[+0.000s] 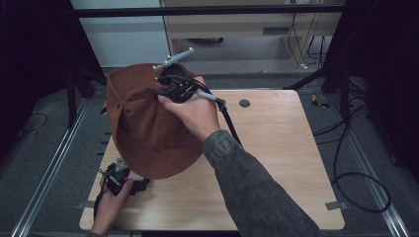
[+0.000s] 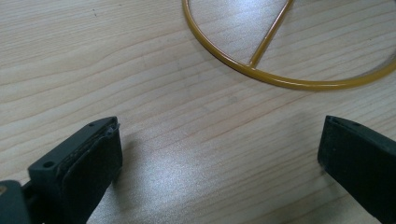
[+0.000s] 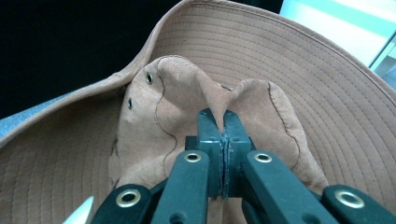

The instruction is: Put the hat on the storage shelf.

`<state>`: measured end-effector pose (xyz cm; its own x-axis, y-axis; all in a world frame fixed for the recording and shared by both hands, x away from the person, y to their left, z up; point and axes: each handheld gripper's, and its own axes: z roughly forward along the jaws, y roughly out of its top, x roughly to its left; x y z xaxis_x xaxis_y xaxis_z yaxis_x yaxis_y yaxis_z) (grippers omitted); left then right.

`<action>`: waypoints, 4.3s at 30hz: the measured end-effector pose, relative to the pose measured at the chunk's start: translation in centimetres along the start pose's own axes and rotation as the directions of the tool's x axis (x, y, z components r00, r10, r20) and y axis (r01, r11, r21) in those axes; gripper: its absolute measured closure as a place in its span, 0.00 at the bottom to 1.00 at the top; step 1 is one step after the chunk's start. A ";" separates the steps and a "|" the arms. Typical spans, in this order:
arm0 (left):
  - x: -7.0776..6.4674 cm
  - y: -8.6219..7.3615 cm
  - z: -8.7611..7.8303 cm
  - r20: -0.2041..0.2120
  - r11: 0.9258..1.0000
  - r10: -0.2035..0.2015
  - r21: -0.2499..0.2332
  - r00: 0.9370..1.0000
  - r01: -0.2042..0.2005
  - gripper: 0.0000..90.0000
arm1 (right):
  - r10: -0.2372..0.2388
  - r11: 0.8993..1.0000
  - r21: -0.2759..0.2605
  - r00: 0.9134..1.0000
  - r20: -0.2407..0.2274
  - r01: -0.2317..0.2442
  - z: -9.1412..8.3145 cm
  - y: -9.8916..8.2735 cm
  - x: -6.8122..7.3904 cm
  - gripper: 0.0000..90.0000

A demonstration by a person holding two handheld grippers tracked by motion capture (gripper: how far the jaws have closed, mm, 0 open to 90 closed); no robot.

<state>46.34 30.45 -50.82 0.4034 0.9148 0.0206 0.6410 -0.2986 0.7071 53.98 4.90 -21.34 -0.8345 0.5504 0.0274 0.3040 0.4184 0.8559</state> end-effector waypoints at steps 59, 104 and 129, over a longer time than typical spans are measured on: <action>0.1 0.1 0.0 0.007 1.000 0.002 0.000 1.000 -0.002 0.00 | 0.012 0.998 0.062 1.000 -0.001 -0.011 3.7 -0.6 -0.6 0.59; 0.1 0.0 0.0 0.002 1.000 0.013 0.009 1.000 -0.013 0.00 | -0.040 0.999 0.036 0.993 0.109 0.036 -5.5 -3.9 -2.0 0.07; 0.0 0.0 0.0 0.003 1.000 0.001 0.001 1.000 -0.002 0.00 | 0.059 0.998 0.001 0.962 0.268 -0.061 -12.9 -13.0 -7.1 0.12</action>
<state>46.31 30.49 -50.83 0.4060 0.9136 0.0199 0.6409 -0.3002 0.7065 49.99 -13.78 -26.03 -0.6616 0.7473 -0.0618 0.3552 0.3849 0.8519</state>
